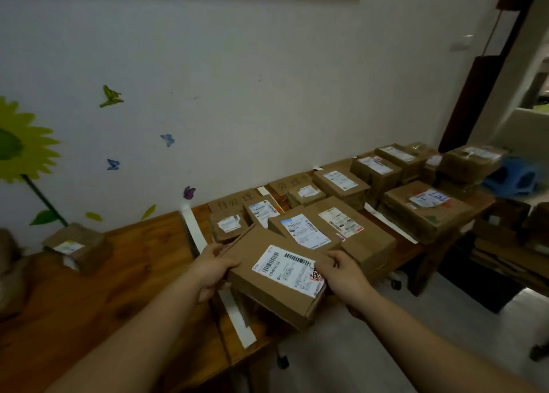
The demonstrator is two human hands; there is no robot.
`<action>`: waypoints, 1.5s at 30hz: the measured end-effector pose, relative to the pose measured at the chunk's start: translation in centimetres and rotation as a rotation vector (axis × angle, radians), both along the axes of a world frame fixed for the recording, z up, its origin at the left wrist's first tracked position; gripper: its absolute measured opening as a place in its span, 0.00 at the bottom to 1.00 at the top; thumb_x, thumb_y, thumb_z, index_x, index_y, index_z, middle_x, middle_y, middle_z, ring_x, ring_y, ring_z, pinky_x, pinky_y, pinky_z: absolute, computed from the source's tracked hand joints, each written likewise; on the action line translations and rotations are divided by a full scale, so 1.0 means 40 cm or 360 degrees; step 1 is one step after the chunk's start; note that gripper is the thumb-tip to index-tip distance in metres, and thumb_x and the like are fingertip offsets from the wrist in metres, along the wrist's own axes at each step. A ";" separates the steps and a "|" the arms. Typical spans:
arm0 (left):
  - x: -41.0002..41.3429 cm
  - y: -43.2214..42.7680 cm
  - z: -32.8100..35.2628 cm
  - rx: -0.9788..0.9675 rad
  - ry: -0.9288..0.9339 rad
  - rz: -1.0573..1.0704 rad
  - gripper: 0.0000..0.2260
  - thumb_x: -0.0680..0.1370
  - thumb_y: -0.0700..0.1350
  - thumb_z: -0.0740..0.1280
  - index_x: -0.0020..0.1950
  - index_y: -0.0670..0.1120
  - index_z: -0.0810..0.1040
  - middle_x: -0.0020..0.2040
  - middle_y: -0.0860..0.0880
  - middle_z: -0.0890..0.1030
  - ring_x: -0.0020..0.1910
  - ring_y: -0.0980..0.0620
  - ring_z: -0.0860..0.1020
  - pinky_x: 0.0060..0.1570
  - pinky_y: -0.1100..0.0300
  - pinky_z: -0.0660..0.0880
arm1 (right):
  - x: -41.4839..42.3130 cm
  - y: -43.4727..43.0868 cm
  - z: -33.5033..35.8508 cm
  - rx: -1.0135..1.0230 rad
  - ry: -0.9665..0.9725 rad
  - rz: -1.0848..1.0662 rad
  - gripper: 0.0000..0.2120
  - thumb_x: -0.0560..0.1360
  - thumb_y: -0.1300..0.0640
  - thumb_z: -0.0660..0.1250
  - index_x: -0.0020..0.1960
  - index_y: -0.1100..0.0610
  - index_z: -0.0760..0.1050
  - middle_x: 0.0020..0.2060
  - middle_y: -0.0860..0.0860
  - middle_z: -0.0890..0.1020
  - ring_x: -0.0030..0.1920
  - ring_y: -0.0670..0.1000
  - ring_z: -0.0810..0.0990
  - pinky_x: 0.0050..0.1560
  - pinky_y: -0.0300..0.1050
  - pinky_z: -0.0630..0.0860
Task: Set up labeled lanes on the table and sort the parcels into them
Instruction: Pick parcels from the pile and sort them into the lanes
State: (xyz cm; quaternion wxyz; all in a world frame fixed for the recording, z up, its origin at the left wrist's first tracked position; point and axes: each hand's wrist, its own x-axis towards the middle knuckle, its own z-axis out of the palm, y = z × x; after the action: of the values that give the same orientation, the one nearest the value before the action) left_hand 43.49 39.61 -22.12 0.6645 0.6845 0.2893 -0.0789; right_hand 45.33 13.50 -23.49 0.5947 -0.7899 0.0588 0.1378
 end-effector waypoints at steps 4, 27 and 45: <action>0.005 -0.010 -0.022 0.0118 -0.0161 0.0610 0.32 0.71 0.39 0.73 0.70 0.43 0.59 0.61 0.39 0.72 0.47 0.46 0.75 0.43 0.53 0.76 | -0.008 0.047 -0.030 -0.0066 -0.0009 0.0327 0.23 0.77 0.50 0.65 0.70 0.49 0.66 0.61 0.48 0.76 0.58 0.48 0.77 0.59 0.50 0.76; 0.032 -0.051 -0.170 0.1078 0.0036 -0.0868 0.38 0.74 0.49 0.70 0.77 0.52 0.52 0.77 0.55 0.48 0.73 0.49 0.59 0.69 0.57 0.62 | 0.079 0.141 -0.149 -0.1394 -0.0409 0.1051 0.26 0.79 0.44 0.58 0.75 0.50 0.57 0.73 0.56 0.56 0.62 0.52 0.74 0.63 0.46 0.73; -0.397 0.594 0.088 0.1506 0.0438 0.0054 0.37 0.74 0.57 0.68 0.77 0.51 0.53 0.78 0.44 0.50 0.76 0.43 0.51 0.73 0.52 0.52 | 0.028 0.738 0.087 -0.1291 -0.1152 0.1660 0.30 0.76 0.36 0.58 0.71 0.53 0.67 0.66 0.56 0.70 0.66 0.59 0.69 0.65 0.51 0.68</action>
State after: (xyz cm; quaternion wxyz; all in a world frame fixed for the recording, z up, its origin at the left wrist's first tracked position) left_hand 27.60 63.36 -18.58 0.2377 0.8896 0.3895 -0.0177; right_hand 46.43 43.03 -20.02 0.0971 -0.8683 -0.4758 0.1008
